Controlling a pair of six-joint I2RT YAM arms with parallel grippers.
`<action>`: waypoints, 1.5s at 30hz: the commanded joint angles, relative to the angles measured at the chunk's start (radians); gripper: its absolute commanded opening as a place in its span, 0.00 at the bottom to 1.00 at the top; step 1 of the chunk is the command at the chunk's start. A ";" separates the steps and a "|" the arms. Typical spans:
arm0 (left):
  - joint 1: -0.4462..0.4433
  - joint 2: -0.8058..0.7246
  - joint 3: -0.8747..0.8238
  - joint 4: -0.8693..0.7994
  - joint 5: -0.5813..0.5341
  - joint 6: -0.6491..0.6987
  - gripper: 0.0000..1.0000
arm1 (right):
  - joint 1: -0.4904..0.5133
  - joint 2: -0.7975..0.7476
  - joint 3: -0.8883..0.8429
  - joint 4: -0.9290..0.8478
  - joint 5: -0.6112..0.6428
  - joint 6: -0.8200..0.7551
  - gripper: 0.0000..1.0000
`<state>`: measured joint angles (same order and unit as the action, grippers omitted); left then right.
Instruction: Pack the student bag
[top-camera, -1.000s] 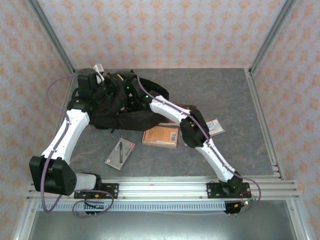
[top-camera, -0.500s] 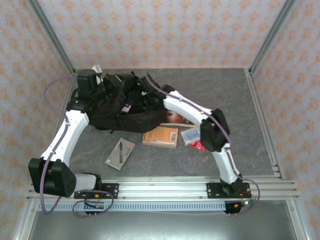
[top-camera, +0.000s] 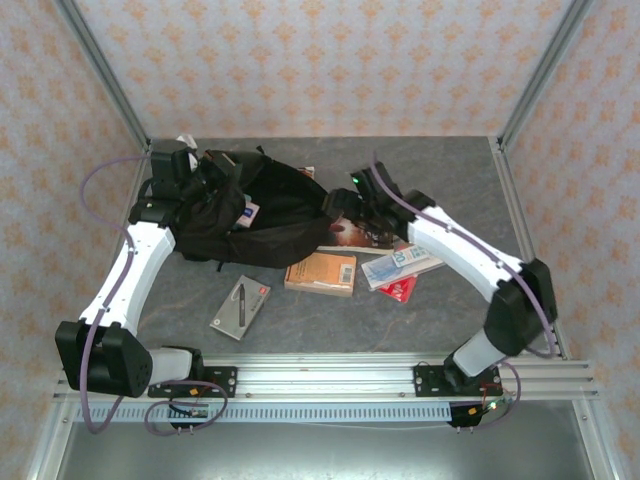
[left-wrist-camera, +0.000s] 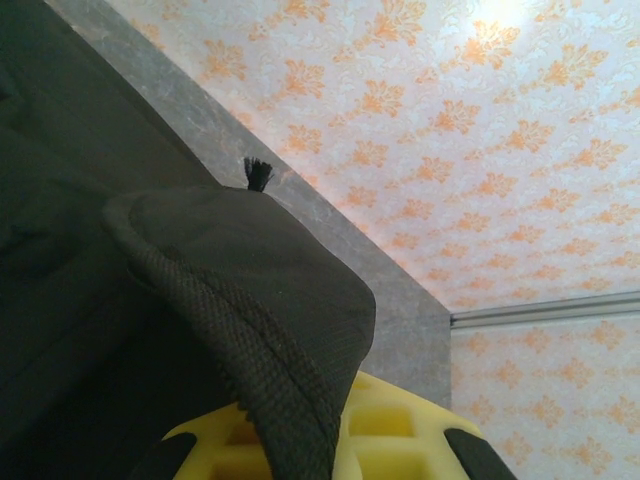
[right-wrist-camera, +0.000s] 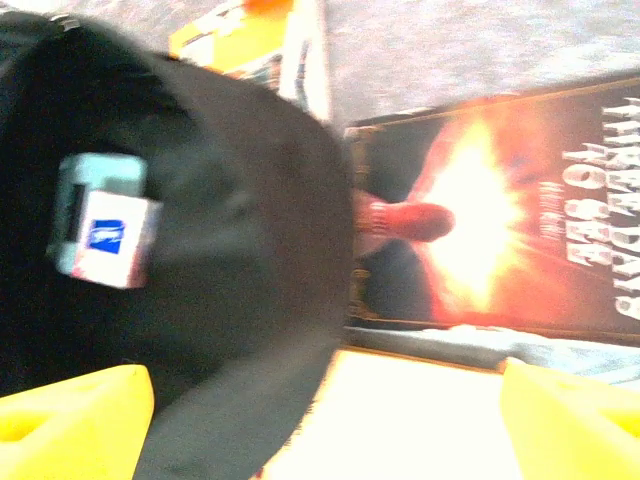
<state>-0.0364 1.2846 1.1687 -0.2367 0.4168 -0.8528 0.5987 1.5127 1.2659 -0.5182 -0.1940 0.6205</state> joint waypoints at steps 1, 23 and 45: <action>0.009 -0.013 -0.020 0.103 0.017 -0.039 0.00 | -0.087 -0.113 -0.166 0.074 -0.030 0.066 0.88; 0.000 -0.007 -0.015 0.141 0.082 -0.071 0.00 | -0.849 -0.192 -0.698 0.453 -0.414 0.083 0.86; 0.000 0.001 -0.009 0.147 0.091 -0.078 0.00 | -0.860 0.081 -0.888 0.937 -0.552 0.254 0.29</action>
<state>-0.0372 1.2930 1.1416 -0.1852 0.4904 -0.9184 -0.2874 1.5215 0.4126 0.3988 -0.7494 0.8764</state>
